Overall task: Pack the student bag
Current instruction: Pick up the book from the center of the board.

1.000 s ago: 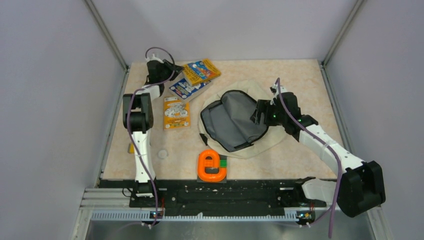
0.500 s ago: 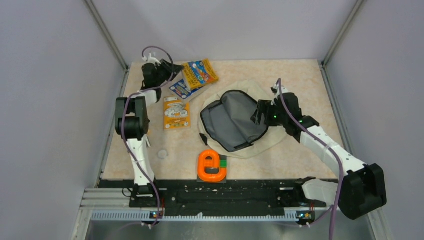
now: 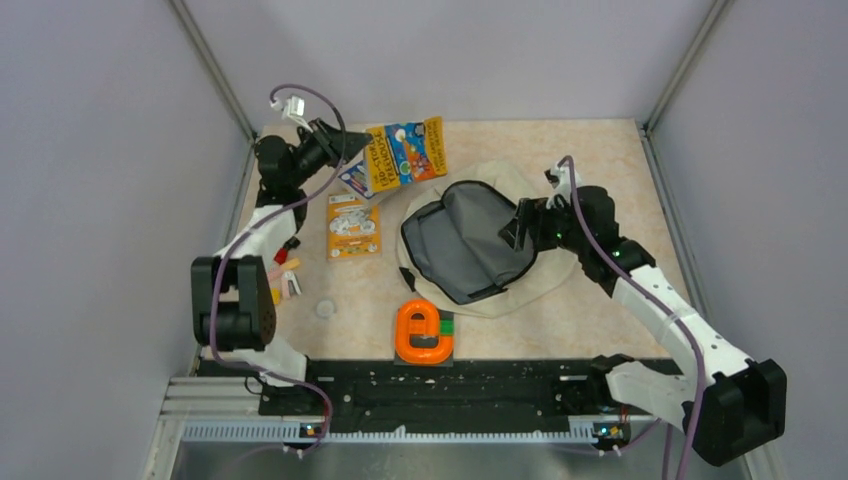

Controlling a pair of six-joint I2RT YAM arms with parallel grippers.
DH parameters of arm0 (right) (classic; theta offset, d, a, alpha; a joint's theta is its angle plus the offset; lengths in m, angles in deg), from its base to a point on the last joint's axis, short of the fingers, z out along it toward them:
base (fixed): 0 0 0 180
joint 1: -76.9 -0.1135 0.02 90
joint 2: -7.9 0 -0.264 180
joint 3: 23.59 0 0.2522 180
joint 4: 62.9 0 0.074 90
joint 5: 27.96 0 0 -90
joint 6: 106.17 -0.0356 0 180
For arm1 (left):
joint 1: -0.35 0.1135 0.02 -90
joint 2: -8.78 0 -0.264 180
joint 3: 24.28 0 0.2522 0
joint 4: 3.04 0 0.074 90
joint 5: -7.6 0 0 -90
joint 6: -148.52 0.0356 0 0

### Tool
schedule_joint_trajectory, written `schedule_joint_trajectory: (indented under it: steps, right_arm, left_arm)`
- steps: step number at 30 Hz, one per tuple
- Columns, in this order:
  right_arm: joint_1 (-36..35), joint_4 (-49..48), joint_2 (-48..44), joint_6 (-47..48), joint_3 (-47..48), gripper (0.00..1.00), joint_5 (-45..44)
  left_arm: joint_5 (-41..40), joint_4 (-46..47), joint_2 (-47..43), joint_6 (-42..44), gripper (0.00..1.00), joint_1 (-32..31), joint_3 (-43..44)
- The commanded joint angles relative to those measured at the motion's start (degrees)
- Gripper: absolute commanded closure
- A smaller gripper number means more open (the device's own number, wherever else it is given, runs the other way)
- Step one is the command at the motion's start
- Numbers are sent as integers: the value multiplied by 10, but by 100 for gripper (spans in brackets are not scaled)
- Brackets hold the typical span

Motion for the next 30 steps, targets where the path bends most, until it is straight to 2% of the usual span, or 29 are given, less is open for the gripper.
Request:
schedule_joint_trajectory:
  steps: [1, 4, 8, 12, 16, 18, 22, 30]
  right_arm:
    - [1, -52, -28, 53, 31, 16, 118]
    - [0, -54, -30, 71, 52, 15, 155]
    - [-1, -62, -27, 88, 89, 7, 199]
    - [-11, -82, -9, 94, 125, 5, 272]
    - [-39, -50, 23, 126, 165, 4, 302]
    - [-53, -34, 31, 131, 172, 4, 286]
    - [-56, -82, 12, 87, 119, 4, 278]
    - [-56, -232, -43, -55, -25, 3, 274]
  left_arm:
    - [56, -56, -155, 89, 100, -3, -50]
    - [90, -147, -232, 139, 100, -23, -82]
    - [107, -284, -314, 192, 100, -48, -106]
    - [120, -339, -378, 199, 100, -77, -138]
    - [139, -397, -421, 211, 100, -97, -143]
    - [134, -403, -443, 206, 100, -101, -152]
    - [102, -395, -484, 181, 100, -102, -172]
    - [79, -261, -539, 82, 100, -102, -211]
